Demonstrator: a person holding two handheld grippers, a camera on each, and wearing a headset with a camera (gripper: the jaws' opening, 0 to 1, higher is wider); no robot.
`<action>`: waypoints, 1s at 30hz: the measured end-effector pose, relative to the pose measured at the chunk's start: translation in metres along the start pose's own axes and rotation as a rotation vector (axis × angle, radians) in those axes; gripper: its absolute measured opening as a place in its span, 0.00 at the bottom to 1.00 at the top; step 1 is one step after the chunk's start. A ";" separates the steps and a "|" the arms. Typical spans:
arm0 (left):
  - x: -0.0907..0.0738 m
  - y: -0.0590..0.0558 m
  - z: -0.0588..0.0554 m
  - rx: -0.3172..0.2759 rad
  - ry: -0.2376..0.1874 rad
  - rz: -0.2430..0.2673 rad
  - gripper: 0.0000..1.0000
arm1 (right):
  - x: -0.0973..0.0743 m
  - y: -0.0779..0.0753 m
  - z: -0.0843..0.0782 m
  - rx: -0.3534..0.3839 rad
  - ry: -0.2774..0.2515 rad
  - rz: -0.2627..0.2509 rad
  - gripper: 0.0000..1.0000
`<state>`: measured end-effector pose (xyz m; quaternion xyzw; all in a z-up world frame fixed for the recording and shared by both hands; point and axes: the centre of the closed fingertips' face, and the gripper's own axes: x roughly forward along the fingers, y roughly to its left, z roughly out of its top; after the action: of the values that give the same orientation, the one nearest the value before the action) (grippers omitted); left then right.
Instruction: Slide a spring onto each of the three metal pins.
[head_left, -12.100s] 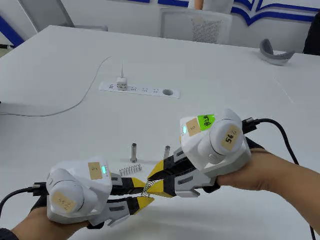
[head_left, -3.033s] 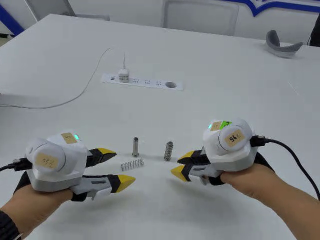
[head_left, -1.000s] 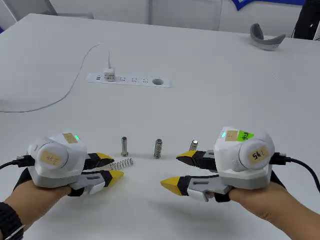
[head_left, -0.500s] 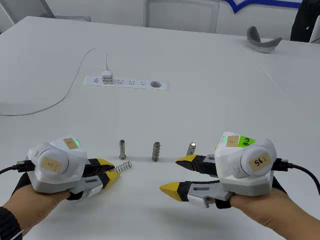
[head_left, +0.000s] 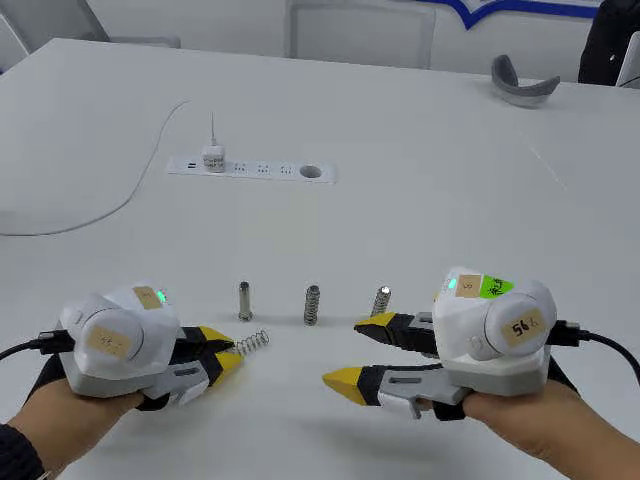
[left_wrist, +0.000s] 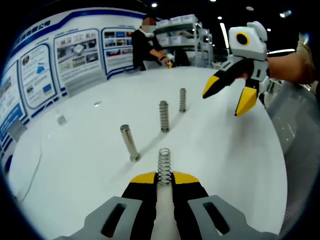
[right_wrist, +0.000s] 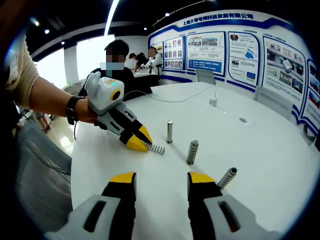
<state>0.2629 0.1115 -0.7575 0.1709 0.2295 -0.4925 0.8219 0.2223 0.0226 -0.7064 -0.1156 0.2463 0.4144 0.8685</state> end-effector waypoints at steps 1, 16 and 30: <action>0.000 -0.002 0.001 0.003 -0.002 -0.004 0.11 | 0.000 0.000 0.000 -0.001 0.000 0.000 0.42; -0.011 -0.046 0.035 0.061 -0.089 -0.103 0.11 | 0.002 0.003 0.003 -0.011 -0.005 0.014 0.37; -0.017 -0.067 0.060 0.105 -0.147 -0.162 0.11 | 0.002 0.011 0.004 -0.034 -0.002 0.041 0.29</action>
<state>0.2091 0.0630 -0.7013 0.1581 0.1553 -0.5799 0.7840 0.2161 0.0326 -0.7039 -0.1247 0.2408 0.4364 0.8579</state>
